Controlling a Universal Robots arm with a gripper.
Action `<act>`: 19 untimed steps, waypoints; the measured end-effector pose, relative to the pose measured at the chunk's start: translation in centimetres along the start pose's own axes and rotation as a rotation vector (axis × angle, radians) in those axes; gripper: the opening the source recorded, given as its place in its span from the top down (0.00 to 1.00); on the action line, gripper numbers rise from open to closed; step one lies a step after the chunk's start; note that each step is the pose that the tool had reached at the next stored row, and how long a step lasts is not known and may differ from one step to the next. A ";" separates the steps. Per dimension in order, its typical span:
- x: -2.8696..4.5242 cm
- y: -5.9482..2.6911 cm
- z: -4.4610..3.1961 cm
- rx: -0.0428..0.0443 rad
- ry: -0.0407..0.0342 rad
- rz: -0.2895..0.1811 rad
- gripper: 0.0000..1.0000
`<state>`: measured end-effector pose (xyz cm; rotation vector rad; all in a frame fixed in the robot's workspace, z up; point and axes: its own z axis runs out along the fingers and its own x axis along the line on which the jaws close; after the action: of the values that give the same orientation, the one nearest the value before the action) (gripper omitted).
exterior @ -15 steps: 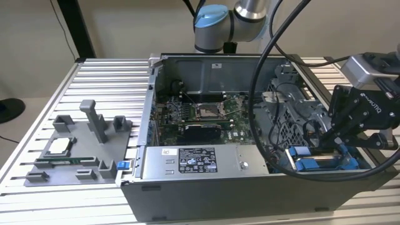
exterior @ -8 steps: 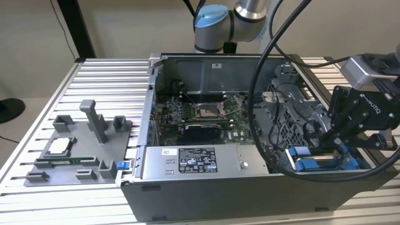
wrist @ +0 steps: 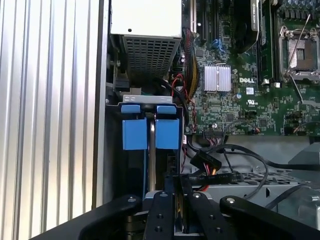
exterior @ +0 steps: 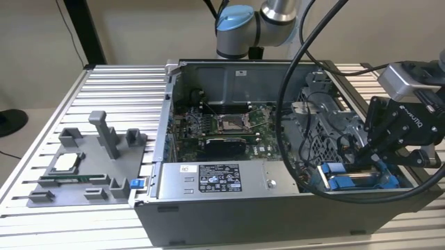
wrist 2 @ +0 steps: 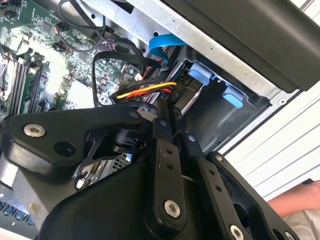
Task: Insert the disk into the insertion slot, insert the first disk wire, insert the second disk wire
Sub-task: 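Insert the second disk wire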
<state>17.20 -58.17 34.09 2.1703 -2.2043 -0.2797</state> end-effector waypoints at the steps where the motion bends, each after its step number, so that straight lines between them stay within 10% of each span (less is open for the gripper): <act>1: 0.00 0.00 0.01 0.0000 0.0001 0.000 1.00; 19: -0.01 0.38 -0.11 0.0160 -0.0002 -0.002 1.00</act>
<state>16.84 -58.17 34.26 2.1803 -2.2126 -0.2633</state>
